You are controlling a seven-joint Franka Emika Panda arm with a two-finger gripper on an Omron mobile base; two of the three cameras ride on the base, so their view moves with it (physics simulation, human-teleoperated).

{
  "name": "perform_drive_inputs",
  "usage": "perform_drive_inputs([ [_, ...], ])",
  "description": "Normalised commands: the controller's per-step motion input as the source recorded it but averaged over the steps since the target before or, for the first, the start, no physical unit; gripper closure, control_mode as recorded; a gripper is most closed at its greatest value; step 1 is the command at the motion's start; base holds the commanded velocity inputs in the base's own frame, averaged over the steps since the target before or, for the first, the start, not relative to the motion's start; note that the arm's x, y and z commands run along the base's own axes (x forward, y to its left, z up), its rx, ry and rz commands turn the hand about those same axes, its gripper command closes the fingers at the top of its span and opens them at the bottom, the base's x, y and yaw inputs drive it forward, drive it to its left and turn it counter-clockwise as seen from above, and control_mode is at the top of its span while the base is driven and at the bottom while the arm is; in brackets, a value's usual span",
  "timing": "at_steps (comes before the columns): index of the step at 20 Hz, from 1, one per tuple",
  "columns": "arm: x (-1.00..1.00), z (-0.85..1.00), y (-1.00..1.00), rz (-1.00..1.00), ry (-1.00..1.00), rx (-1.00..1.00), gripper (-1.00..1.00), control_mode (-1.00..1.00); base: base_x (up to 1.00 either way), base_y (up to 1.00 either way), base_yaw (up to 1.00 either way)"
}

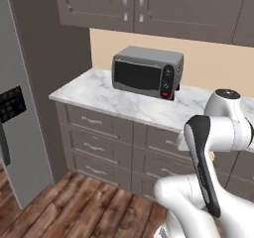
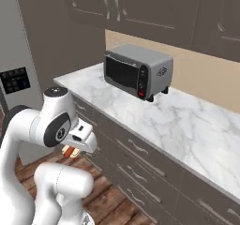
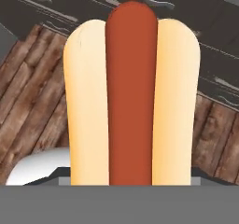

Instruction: Store the hot dog in the freezer for long-term storage. Close the freezer door after placing the cooked food.

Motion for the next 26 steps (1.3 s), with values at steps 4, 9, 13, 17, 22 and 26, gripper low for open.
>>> perform_drive_inputs([
  [4,0.0,0.0,0.0,0.0,0.0,0.0,1.0,1.0,0.16,0.98,0.0],
  [9,0.0,0.0,0.0,0.0,0.0,0.0,1.0,1.0,-0.07,0.97,0.0],
  [13,0.0,0.0,0.0,0.0,0.0,0.0,1.0,1.0,-0.42,0.97,-0.08],
  [17,0.0,0.0,0.0,0.0,0.0,0.0,1.0,1.0,-0.27,1.0,-0.09],
  [22,0.0,0.0,0.0,0.0,0.0,0.0,1.0,1.0,-0.05,1.0,-0.09],
  [26,0.0,0.0,0.0,0.0,0.0,0.0,1.0,1.0,0.0,1.0,-0.1],
])
